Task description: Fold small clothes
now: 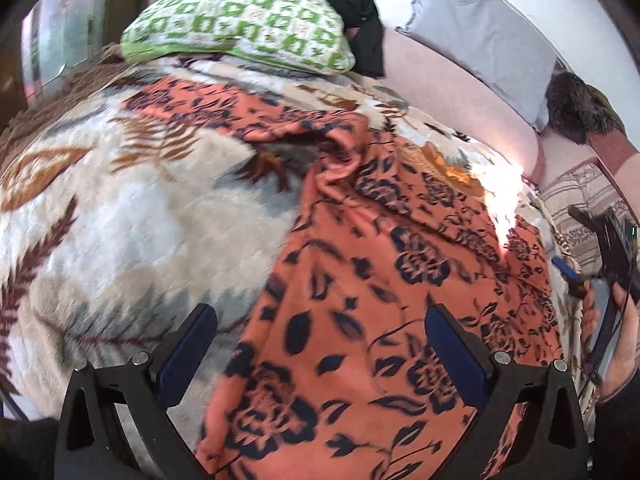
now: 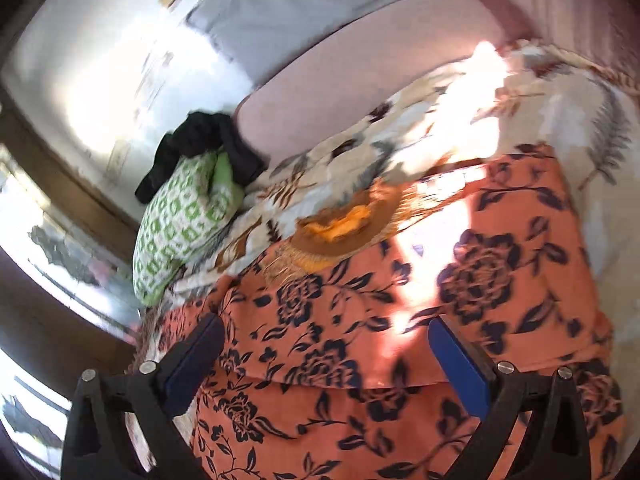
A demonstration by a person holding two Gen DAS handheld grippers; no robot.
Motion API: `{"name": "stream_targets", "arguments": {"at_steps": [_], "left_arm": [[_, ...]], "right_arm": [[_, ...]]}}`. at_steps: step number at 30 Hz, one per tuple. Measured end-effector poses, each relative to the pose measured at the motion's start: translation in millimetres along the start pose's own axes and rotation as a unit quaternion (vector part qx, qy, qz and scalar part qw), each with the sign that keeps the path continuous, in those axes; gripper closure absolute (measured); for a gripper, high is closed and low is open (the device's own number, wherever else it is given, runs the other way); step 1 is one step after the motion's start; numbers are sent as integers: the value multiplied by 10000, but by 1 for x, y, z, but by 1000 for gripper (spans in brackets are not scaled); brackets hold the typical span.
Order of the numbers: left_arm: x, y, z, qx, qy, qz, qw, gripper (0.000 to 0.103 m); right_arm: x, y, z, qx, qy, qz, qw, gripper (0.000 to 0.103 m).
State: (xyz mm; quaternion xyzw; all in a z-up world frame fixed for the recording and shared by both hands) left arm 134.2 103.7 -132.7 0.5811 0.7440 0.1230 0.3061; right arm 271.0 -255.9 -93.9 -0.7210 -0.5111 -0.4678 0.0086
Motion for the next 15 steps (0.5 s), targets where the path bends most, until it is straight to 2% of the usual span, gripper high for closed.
{"name": "stream_targets", "arguments": {"at_steps": [1,3,5,8,12,15], "left_arm": [[-11,9,4,46,-162,-9,9999,0],[-32,25,13,150,-530,-61,9985,0],[-58,47,29,250,-857,-43,9960,0],[-84,72,65,576,-1043,-178,9927,0],[-95,95,117,869,-807,-436,9920,0],[-85,99,145,944,-248,-325,9947,12]], "right_arm": [[-18,4,-17,-89,189,356,9991,0],[-37,-1,-33,-96,378,623,9973,0],[-46,-15,-42,-36,544,624,9966,0],[-51,-35,-47,8,736,537,9958,0],[-55,-48,-39,119,851,475,9952,0],[-54,-46,-40,92,893,343,9954,0]]}}
Point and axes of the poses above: each gripper's, at about its wrist camera, not at the fingertips, and z roughly the way its jaws point, x to its left, y to its top, the point moved 10 cm from there along z, roughly the way its jaws point, and after that the axes turned 2 degrees about x, right-handed, at the moved point
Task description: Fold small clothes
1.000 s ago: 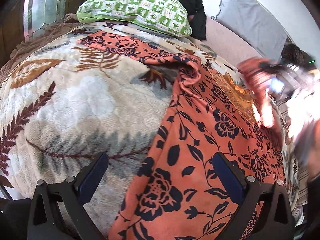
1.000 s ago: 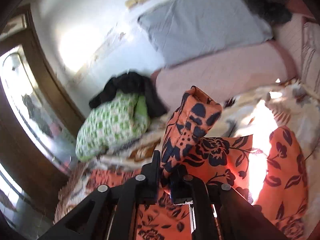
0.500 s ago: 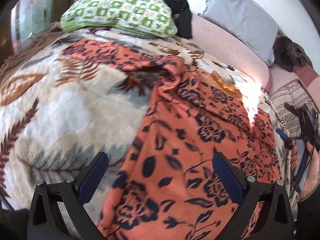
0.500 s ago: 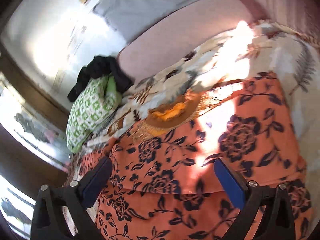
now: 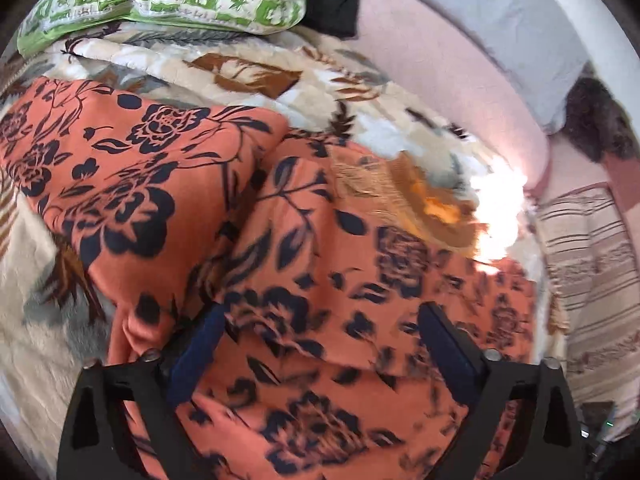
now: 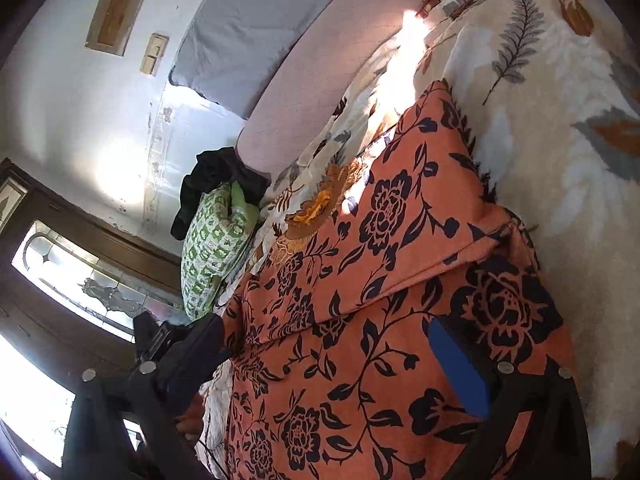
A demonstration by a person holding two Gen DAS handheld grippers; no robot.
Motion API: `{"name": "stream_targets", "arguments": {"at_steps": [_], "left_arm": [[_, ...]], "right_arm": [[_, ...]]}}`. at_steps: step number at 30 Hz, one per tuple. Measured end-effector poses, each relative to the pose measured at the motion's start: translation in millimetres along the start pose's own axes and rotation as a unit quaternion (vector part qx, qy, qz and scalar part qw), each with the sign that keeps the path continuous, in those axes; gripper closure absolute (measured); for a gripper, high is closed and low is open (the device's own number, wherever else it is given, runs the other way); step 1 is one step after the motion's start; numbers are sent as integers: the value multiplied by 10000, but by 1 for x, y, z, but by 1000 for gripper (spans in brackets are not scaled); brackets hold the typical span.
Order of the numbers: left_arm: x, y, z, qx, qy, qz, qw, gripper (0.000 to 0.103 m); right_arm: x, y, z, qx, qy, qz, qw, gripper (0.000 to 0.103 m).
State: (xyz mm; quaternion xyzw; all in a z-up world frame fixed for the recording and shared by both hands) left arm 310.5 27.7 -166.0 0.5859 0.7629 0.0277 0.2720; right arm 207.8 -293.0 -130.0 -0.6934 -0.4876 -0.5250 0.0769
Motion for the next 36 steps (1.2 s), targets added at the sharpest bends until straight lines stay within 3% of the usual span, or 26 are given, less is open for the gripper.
{"name": "stream_targets", "arguments": {"at_steps": [3,7,11,15,19,21,22,25,28,30,33,36], "left_arm": [[27,1,15,78,406,-191,9990,26],[29,3,13,-42,480,-189,9987,30],[33,3,15,42,584,-124,9982,78],[28,9,-9,-263,592,-40,9979,98],[16,7,-50,-988,1041,426,9887,99],[32,-5,-26,-563,1461,497,9864,99],[46,-16,-4,-90,1659,413,9852,98],[49,-17,-8,-244,1615,500,9853,98],[42,-15,-13,-174,1305,612,9894,98],[43,-13,-8,-72,1368,733,9879,97],[40,-12,-1,-38,1354,759,9879,95],[42,-10,0,-43,1333,828,9876,94]], "right_arm": [[0,1,-2,-9,52,-64,10000,0],[-4,-2,1,54,87,27,9999,0],[-4,-2,2,45,63,22,10000,0],[-6,-1,1,8,-38,-22,10000,0],[-5,0,0,-66,-252,-235,9994,0],[-4,2,-2,-131,-380,-363,9985,0],[-3,3,-4,-173,-443,-391,9981,0],[-3,12,-11,-281,-480,-278,9981,0],[-5,32,-25,-578,-694,-303,9955,0],[-15,54,-24,-625,-729,-137,9953,0],[-48,93,-4,-424,-1177,33,9921,0],[-76,116,29,131,-1389,66,9902,1]]}}
Point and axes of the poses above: each gripper's, at about its wrist camera, not at the fingertips, and z roughly the way its jaws point, x to its left, y to its top, the point moved 10 cm from there along z, roughly the way its jaws point, and after that the axes turned 2 degrees about x, right-handed, at the moved point
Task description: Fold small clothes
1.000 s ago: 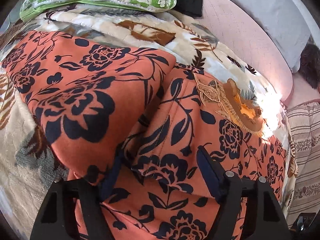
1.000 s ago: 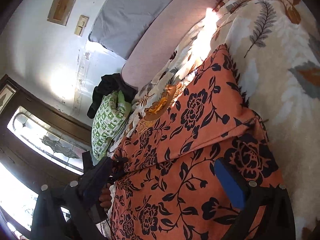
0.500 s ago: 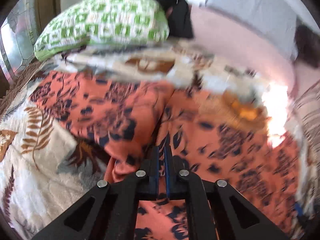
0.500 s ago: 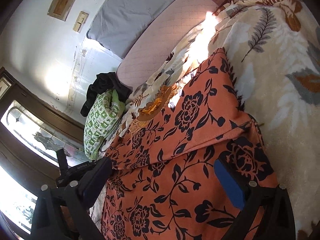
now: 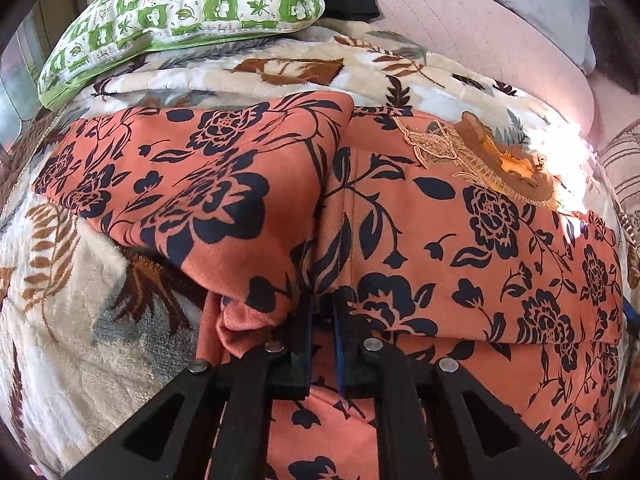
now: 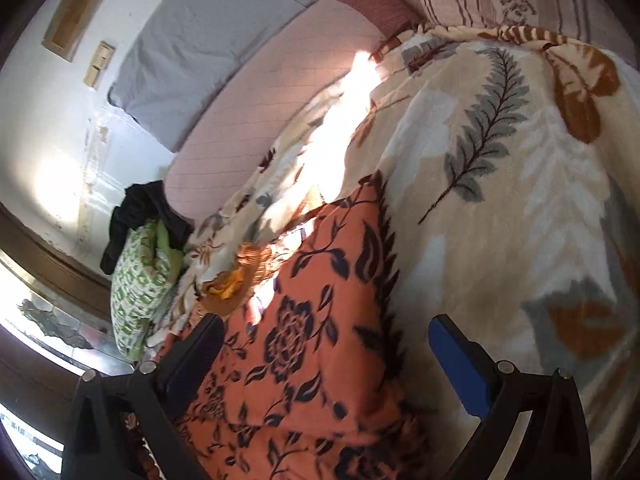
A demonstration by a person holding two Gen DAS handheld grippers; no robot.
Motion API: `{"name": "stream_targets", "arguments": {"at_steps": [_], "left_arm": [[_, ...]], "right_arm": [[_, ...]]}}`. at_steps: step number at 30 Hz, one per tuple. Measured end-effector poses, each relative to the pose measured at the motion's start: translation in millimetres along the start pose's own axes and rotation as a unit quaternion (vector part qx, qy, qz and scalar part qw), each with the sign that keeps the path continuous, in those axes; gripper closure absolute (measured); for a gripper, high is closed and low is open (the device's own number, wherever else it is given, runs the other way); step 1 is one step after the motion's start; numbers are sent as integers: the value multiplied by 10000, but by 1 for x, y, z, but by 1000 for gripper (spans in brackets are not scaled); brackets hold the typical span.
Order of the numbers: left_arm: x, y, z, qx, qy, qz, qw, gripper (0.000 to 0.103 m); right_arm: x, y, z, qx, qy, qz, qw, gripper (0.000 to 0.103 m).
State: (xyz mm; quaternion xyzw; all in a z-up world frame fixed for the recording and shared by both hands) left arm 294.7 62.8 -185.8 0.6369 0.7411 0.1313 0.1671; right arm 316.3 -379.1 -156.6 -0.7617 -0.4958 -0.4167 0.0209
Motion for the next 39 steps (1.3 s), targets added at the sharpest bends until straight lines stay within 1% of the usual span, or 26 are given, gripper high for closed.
{"name": "stream_targets", "arguments": {"at_steps": [2,3,4,5,6,8,10,11,12,13,14,15,17,18,21,23,25,26,27,28,29,31,32,34,36,39], "left_arm": [[1,0,0,-32,-11,37,10000,91],[2,-2,-2,-45,-20,30,10000,91],[2,-3,-1,-64,-40,22,10000,89],[3,-3,-1,-82,-48,36,9999,89],[3,-4,-1,-102,-41,64,9999,89],[2,-5,0,-158,40,169,9997,88],[0,-4,-1,-196,143,248,9994,88],[-1,-5,-1,-198,182,299,9992,88],[-2,-4,-1,-195,205,348,9990,88],[-2,-4,-2,-192,210,386,9988,86],[-1,-4,-2,-189,203,393,9988,85],[0,-3,-2,-182,188,375,9990,84],[2,-3,-3,-151,122,299,9994,82],[2,-3,-4,-141,105,289,9994,81],[-1,-4,-13,-161,-52,284,9995,78],[-4,-3,-32,-410,-270,281,9984,77],[-3,-4,-56,-650,-534,298,9960,72],[3,-5,-69,-778,-665,258,9944,64],[12,-5,-79,-890,-721,179,9933,58],[28,-5,-91,-1061,-778,-8,9913,45],[49,-4,-101,-1237,-874,-292,9880,36],[91,-2,-108,-1495,-1148,-1017,9768,35],[109,-2,-105,-1464,-1254,-1335,9721,34],[154,-1,-93,-1297,-1482,-2121,9572,34],[197,2,-78,-1235,-1616,-2798,9383,34],[234,15,-62,-1204,-1675,-3118,9275,34]], "right_arm": [[-3,12,23,297,-61,-61,9995,5],[-3,20,29,307,-129,-118,9994,26],[0,25,34,330,-138,-195,9992,54],[3,32,34,269,-338,-312,9986,95],[13,37,29,105,-509,-606,9968,95],[38,41,27,-185,-1020,-1610,9815,95],[16,40,48,153,-1725,-1775,9688,94],[3,41,51,208,-1954,-1691,9658,85],[-7,42,42,45,-2019,-1611,9660,65],[-13,44,29,-185,-2089,-1477,9665,50],[-15,44,16,-359,-2097,-1347,9678,21],[-12,42,2,-492,-1957,-1248,9714,17],[-1,31,-24,-585,-1419,-1053,9825,17],[5,19,-32,-478,-1178,-1019,9866,17],[9,-23,-34,4,-1129,-1069,9878,17],[5,-47,-18,405,-1158,-1239,9847,20],[-25,-61,-4,707,-1650,-1253,9757,71],[-38,-62,-2,746,-1407,-840,9837,79],[-43,-60,-6,691,-1220,-505,9888,80],[-39,-58,-12,603,-1300,-499,9884,79],[-31,-57,-17,477,-1552,-717,9841,70],[-4,-54,-30,120,-1806,-1223,9759,38],[12,-53,-39,-138,-1717,-1362,9756,24],[50,-64,-51,-409,-1261,-1551,9790,24],[83,-84,-50,-428,-846,-1771,9796,23],[114,-125,-31,-155,-583,-2093,9760,23]]}}
Point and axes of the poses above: each gripper's, at about its wrist camera, not at the fingertips, and z roughly the way its jaws point, x to its left, y to its top, the point moved 10 cm from there along z, roughly the way its jaws point, and after that the axes turned 2 degrees about x, right-handed, at the moved point
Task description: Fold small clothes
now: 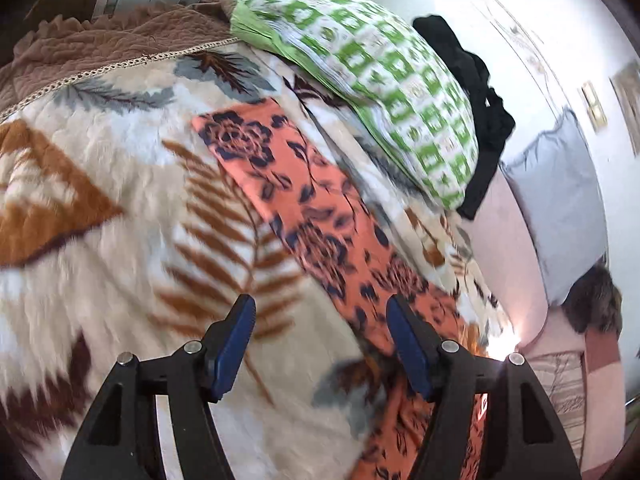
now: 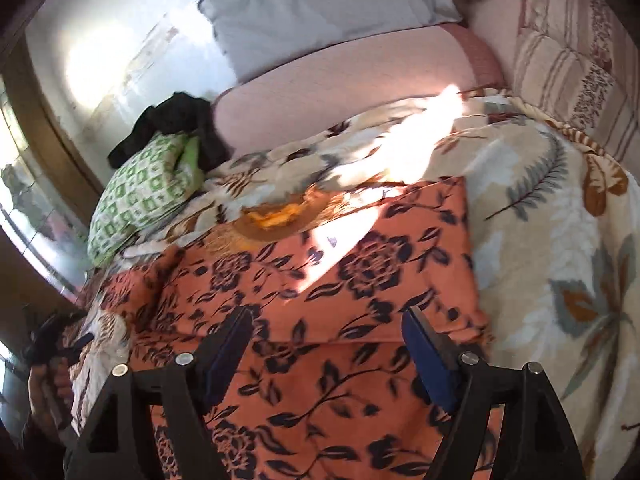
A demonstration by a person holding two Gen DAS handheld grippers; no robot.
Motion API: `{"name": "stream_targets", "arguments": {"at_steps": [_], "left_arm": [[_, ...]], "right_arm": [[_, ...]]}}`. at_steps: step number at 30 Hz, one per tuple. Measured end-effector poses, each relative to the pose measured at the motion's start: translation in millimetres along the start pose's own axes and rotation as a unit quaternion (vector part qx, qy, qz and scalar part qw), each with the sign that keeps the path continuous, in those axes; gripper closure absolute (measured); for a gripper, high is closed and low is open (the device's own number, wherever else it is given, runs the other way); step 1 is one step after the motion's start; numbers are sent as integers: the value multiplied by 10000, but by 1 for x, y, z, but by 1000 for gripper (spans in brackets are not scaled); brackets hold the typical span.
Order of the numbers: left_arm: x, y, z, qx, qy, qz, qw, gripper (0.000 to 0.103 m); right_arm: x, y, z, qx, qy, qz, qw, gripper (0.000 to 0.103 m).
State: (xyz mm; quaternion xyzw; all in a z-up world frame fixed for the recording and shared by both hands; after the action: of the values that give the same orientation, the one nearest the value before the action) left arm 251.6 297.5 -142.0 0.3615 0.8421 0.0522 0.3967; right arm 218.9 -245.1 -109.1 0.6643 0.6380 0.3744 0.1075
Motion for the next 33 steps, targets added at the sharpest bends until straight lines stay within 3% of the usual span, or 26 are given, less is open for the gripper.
{"name": "stream_targets", "arguments": {"at_steps": [3,7,10,13,17,18,19,20,22,25,28,30,33], "left_arm": [[13,29,15,33,-196,-415,9989,35],[24,63,36,35,-473,-895,9949,35],[37,76,50,10,-182,-1021,9946,35],[47,75,58,-26,-231,-1255,9918,35],[45,79,64,-80,35,-1176,9930,36],[45,80,65,-62,154,-1183,9928,40],[49,82,65,-62,426,-1179,9921,75],[58,82,68,33,781,-1216,9895,98],[64,83,70,111,788,-1458,9861,99],[39,89,55,-67,1122,-845,9901,99],[-45,92,18,-584,1019,394,9923,99],[-118,76,-4,-805,709,1236,9865,99],[-236,15,-24,-886,98,2496,9642,99]], "right_arm": [[14,-30,16,273,91,31,9996,23],[1,-56,39,542,109,407,9976,23],[-9,-65,44,561,133,654,9962,23],[-11,-64,44,497,194,698,9961,23],[-10,-63,46,483,181,672,9964,23],[-10,-63,46,468,178,657,9966,23],[-9,-63,46,456,174,626,9968,23],[-9,-63,46,448,175,602,9970,23],[-9,-63,46,435,211,625,9969,23],[-11,-62,46,411,325,693,9962,23],[-13,-62,43,338,477,808,9950,23],[-16,-62,42,274,594,964,9932,23],[-18,-61,36,218,775,1170,9899,23]]}}
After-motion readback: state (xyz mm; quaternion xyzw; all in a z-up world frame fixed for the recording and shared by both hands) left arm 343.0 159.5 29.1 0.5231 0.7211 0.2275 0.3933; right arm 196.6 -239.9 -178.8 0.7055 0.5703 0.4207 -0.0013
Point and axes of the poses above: each gripper's, at about its wrist camera, not at the fingertips, and z roughly the way its jaws point, x to its left, y to its top, the point moved 10 cm from there along z, roughly the way its jaws point, and after that the axes turned 2 degrees about x, right-handed, at the moved point
